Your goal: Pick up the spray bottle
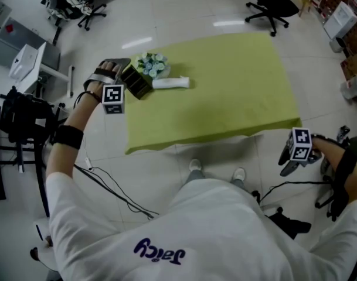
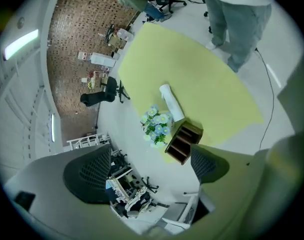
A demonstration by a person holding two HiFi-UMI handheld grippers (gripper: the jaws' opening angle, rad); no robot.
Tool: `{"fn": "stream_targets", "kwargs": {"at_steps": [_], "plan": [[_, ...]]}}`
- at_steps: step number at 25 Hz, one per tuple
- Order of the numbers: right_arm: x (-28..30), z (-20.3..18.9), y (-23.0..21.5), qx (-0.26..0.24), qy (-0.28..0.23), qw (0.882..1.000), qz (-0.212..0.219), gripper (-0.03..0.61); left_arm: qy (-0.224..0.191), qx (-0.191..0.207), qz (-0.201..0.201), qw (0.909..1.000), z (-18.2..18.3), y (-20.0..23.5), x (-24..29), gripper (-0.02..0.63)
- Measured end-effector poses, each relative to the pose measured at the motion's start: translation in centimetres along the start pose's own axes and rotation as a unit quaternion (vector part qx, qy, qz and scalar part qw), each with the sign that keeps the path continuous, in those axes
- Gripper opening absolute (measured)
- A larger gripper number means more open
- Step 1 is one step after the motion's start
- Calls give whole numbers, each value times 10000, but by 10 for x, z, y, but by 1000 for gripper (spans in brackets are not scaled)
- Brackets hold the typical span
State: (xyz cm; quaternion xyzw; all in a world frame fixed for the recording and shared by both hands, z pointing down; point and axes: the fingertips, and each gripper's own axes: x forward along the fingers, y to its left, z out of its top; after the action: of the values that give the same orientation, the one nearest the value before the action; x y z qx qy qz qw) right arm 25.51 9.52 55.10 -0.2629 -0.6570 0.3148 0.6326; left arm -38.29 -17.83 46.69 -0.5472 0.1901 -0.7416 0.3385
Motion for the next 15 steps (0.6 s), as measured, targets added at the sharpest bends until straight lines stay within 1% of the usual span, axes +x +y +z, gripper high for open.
{"fn": "stream_targets", "kwargs": {"at_steps": [2,4,6,9,10,13,15], "plan": [[-5,-1,-5,-42,71,10000,5,218,-112,-186,-235,9995,11,-5,7,480],[-10,-1,-9,-74,124,9999,8,217,-237,-262,-389,9986,22,-8,15,482],[-16,0,-15,-79,140,9999,-14,218,-445,-409,-555,9966,39,-9,19,482],[-26,9,-26,-127,93,9998,-104,218,-727,-670,-864,9913,58,-15,31,482],[-31,13,-29,-150,45,9998,-152,217,-774,-757,-964,9894,62,-17,36,508],[-45,21,-40,-177,-106,9994,-279,218,-845,-895,-1253,9845,72,-25,49,509],[-53,22,-49,-203,-111,9991,-364,218,-943,-966,-1440,9803,79,-30,55,509]]}}
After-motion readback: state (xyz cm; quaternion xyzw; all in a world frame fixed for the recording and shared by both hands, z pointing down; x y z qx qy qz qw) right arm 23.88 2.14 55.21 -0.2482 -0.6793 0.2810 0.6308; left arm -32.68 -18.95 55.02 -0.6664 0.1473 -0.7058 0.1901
